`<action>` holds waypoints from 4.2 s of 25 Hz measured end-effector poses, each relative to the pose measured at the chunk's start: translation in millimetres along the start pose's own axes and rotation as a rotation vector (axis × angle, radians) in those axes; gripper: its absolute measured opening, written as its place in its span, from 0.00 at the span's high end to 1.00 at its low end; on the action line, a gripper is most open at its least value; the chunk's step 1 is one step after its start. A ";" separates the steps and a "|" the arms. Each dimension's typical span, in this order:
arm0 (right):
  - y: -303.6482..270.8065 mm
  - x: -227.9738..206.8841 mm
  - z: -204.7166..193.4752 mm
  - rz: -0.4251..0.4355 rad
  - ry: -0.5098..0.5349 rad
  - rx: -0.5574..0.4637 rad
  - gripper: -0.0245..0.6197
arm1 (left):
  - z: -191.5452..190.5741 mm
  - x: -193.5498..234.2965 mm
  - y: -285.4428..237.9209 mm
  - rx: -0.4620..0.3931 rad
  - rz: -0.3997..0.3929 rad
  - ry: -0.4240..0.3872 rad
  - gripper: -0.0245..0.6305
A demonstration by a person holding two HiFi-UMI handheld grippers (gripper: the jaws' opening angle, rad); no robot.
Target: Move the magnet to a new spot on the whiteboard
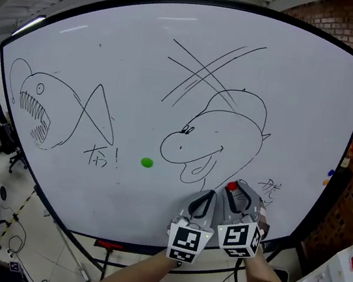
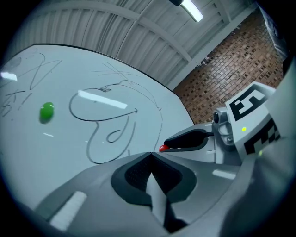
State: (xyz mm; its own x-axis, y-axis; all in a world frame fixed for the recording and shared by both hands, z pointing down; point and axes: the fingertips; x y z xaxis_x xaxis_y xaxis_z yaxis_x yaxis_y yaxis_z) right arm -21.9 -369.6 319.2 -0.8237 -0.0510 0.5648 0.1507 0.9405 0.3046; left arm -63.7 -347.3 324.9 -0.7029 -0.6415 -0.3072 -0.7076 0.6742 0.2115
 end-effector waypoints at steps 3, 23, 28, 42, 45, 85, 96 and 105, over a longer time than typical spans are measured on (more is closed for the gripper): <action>-0.9 -36.8 -26.3 -0.021 -0.003 0.012 0.76 | 2.7 -26.3 -37.5 -0.008 -0.028 -0.004 0.96; 5.8 -279.3 -167.0 -0.224 -0.071 0.105 0.76 | 24.0 -174.3 -227.7 -0.066 -0.211 -0.013 0.96; 0.4 -330.2 -184.9 -0.262 -0.114 0.096 0.76 | 29.9 -202.1 -265.7 -0.086 -0.246 -0.017 0.96; -21.5 -387.1 -204.9 -0.244 -0.338 0.031 0.76 | 35.4 -216.5 -309.1 -0.119 -0.251 -0.027 0.96; -22.5 -387.8 -204.1 -0.227 -0.392 0.012 0.76 | 33.3 -214.4 -309.0 -0.116 -0.246 -0.024 0.96; 5.2 -229.4 -91.8 -0.007 -0.372 -0.083 0.95 | 54.6 -115.6 -189.9 -0.120 -0.077 -0.004 0.96; 6.2 -86.2 11.8 0.169 -0.381 -0.157 0.95 | 55.7 -18.4 -59.2 -0.090 0.076 -0.030 0.96; 5.3 43.1 97.5 0.289 -0.377 -0.202 0.95 | 48.3 66.4 55.0 -0.047 0.175 -0.055 0.96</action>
State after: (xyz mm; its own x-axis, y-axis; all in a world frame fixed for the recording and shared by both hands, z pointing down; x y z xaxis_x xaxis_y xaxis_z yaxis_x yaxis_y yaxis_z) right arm -109.9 -334.1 270.4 -0.8673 0.3608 0.3430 0.4727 0.8129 0.3402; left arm -145.8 -335.2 271.3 -0.8118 -0.4936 -0.3119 -0.5780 0.7554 0.3087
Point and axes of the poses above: the fingertips, and each gripper's own axes: y backward along the fingers, x to its left, z out of its top, and after that the axes turned 14 degrees about -z, right-handed
